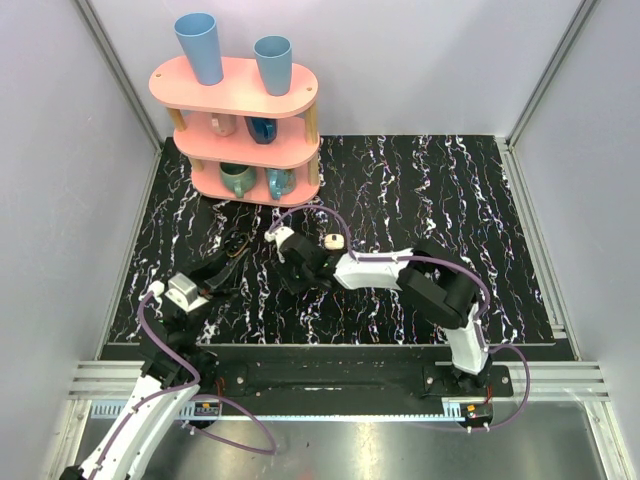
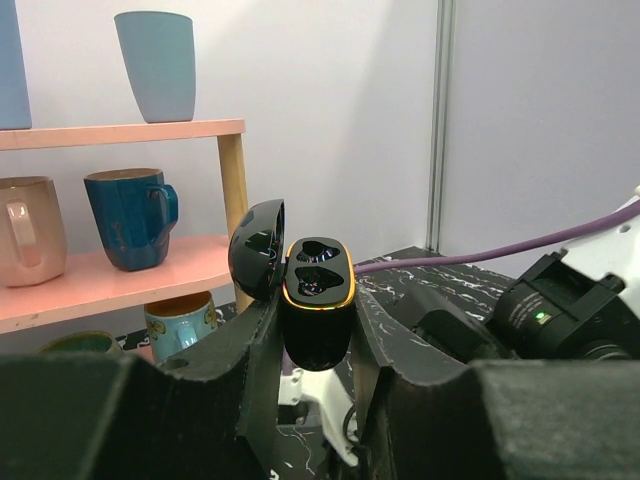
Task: Insert the wireless bluetooth earbuds into the charging case
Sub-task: Pick up the right earbud from the center of the board, then place the right earbud at the center of the board.
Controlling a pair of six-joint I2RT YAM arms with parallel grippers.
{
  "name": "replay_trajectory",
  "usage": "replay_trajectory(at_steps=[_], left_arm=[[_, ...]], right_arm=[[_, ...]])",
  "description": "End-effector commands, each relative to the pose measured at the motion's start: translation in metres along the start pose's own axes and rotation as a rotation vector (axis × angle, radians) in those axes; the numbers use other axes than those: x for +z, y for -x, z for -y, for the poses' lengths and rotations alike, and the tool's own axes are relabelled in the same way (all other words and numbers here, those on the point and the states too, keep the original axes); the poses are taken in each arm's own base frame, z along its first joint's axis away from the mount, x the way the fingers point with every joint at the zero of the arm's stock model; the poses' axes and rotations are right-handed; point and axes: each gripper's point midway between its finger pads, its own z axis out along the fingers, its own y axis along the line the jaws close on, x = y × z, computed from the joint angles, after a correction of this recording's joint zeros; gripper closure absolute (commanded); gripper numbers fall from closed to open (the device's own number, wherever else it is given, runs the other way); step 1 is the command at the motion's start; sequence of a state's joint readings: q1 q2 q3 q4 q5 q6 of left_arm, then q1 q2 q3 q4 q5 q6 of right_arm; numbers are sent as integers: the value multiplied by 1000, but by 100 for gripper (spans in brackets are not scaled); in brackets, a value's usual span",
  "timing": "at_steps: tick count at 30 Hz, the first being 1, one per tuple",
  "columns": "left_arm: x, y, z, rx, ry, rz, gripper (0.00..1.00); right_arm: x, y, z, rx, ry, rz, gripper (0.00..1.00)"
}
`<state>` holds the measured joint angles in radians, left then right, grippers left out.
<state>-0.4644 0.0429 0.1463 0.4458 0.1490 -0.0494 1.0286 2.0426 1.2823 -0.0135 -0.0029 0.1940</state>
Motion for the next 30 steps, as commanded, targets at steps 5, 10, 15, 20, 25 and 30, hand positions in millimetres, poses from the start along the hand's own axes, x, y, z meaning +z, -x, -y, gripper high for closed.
replay_trajectory(at_steps=[5,10,15,20,25,30], left_arm=[[7,23,-1,10,2,53,100],[9,22,2,6,-13,45,100],[10,20,4,1,-23,34,100],[10,19,5,-2,-29,33,100],[11,17,6,-4,-40,21,100],[11,16,6,-4,-39,18,100]], right_arm=[[-46,-58,52,247,-235,-132,71],[-71,-68,64,356,-306,-128,66],[-94,-55,69,387,-323,-82,59],[-105,-36,81,390,-306,-35,53],[-99,-30,90,391,-229,-43,52],[-92,-28,65,372,-73,-58,54]])
